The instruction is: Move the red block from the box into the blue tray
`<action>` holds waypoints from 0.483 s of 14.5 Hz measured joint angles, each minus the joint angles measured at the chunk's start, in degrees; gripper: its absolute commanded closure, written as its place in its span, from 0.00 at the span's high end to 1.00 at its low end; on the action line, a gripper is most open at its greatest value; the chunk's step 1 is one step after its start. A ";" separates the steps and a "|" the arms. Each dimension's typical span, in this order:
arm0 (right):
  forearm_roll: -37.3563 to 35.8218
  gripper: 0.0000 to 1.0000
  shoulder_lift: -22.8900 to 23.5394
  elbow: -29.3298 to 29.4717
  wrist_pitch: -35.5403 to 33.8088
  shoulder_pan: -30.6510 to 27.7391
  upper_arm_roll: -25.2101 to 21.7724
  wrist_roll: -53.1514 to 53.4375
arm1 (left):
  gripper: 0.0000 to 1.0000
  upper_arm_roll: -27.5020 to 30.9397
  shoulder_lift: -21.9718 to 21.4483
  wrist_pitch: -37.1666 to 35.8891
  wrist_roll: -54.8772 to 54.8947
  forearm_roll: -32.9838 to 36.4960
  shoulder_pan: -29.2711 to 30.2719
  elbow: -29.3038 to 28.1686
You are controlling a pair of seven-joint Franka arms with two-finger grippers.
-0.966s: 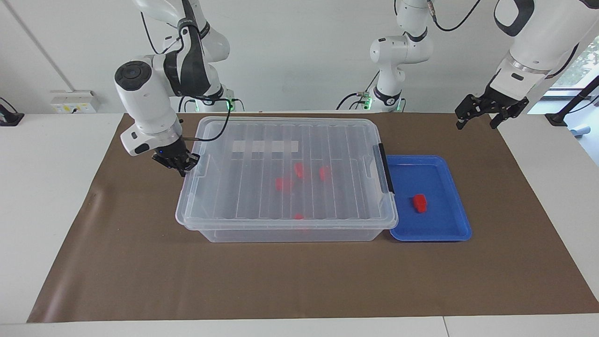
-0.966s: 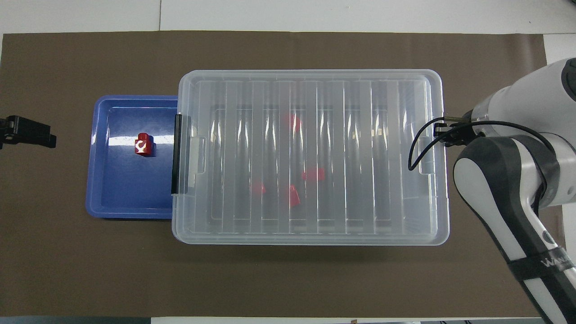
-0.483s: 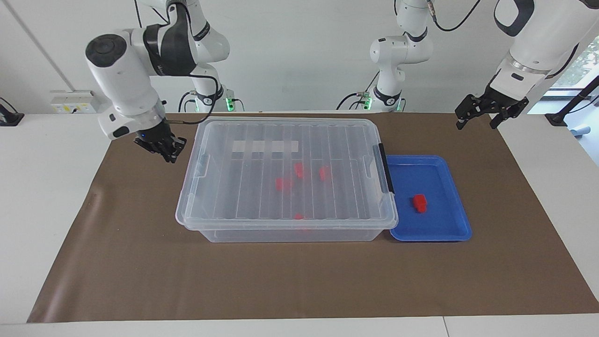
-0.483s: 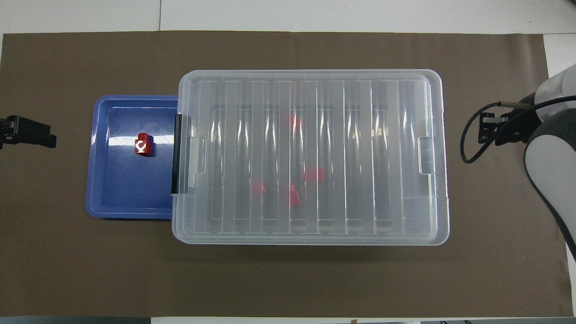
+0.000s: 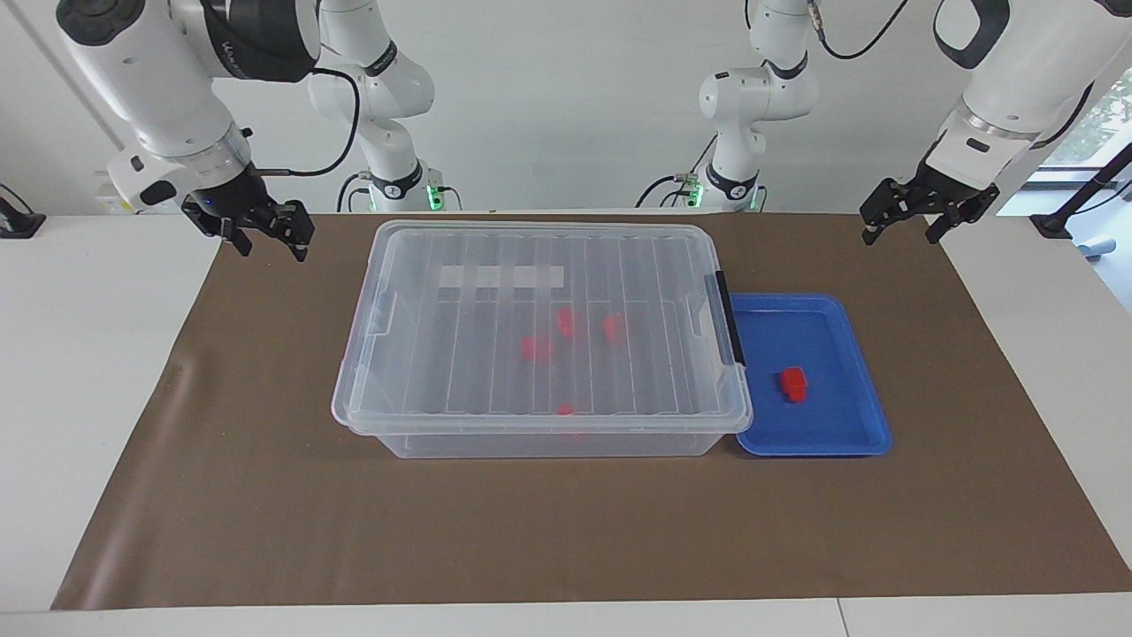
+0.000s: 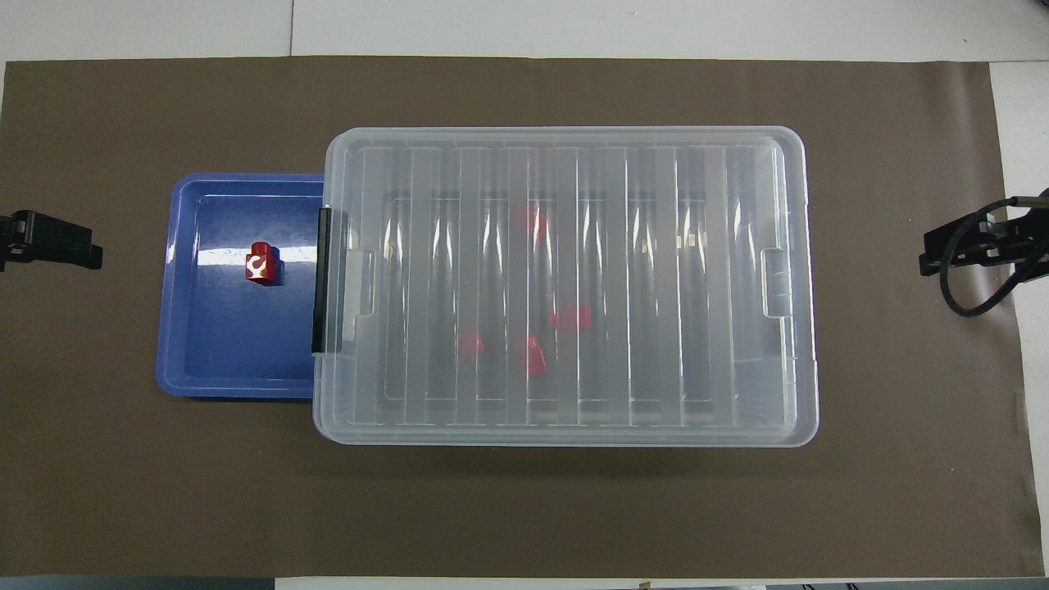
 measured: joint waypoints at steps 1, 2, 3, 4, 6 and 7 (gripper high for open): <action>0.00 1.00 -0.02 0.04 0.12 0.00 -0.01 -0.01 | 1.00 0.00 0.00 0.00 0.00 0.00 0.00 0.00; 0.00 1.00 -0.03 0.06 0.43 0.01 0.04 -0.01 | 1.00 0.00 0.00 0.00 0.00 0.00 0.00 0.00; 0.00 1.00 -0.03 0.06 0.80 0.03 0.10 -0.01 | 1.00 0.00 0.00 0.00 0.00 0.00 0.00 0.00; 0.00 1.00 -0.03 0.06 0.99 0.06 0.12 -0.01 | 1.00 0.00 0.00 0.00 0.00 0.00 0.00 0.00; 0.00 1.00 -0.03 0.08 1.12 0.07 0.14 -0.02 | 1.00 0.00 0.00 0.00 0.00 0.00 0.00 0.00; 0.00 1.00 -0.03 0.09 1.13 0.07 0.14 -0.02 | 1.00 0.00 0.00 0.00 0.00 0.00 0.00 0.00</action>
